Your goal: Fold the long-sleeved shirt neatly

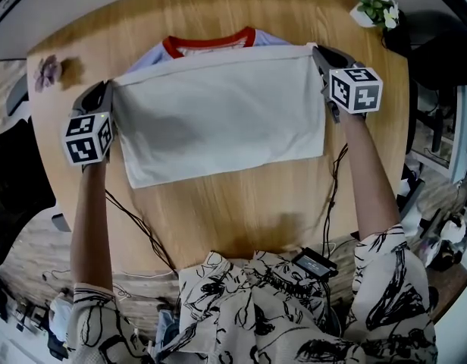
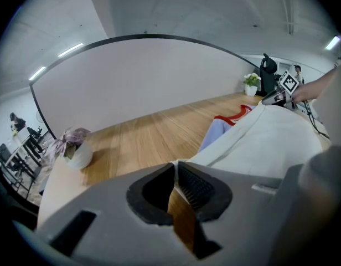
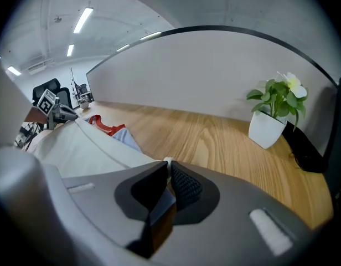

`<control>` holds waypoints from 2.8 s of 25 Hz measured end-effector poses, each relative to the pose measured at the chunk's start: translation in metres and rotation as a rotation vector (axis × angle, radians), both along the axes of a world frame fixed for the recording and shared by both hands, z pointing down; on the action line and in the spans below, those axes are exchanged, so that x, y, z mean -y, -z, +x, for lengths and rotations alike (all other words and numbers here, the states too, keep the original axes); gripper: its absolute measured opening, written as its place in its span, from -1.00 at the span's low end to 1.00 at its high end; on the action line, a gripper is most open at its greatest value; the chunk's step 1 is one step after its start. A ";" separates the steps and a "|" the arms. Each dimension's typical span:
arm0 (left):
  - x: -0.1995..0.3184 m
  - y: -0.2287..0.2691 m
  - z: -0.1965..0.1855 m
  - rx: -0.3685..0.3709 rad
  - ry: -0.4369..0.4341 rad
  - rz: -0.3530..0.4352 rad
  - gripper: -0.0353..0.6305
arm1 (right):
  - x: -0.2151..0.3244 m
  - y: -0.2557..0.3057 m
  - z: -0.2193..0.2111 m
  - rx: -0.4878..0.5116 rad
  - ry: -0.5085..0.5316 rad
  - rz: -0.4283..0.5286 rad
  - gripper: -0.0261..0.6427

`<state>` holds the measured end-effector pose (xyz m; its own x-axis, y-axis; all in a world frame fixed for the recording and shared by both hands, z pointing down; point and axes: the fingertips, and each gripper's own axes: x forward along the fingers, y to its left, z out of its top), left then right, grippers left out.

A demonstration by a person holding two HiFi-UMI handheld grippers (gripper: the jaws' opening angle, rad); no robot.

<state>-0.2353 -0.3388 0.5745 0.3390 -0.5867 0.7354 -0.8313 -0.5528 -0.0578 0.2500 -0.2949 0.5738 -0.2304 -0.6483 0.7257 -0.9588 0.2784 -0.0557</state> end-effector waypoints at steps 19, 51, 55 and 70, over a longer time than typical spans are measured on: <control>0.000 0.010 -0.044 0.012 -0.031 -0.007 -0.17 | -0.001 0.028 0.049 0.112 0.036 -0.062 -0.23; -0.016 -0.003 0.027 0.462 -1.051 0.155 -0.83 | -0.016 0.006 -0.065 -0.406 1.092 0.045 -0.38; -0.014 -0.002 0.028 0.440 -1.038 0.157 -0.84 | -0.007 0.013 -0.062 -0.406 1.059 0.068 -0.57; 0.015 0.005 0.031 0.047 -0.738 -0.160 -0.84 | 0.028 0.009 -0.044 -0.209 0.813 -0.063 -0.86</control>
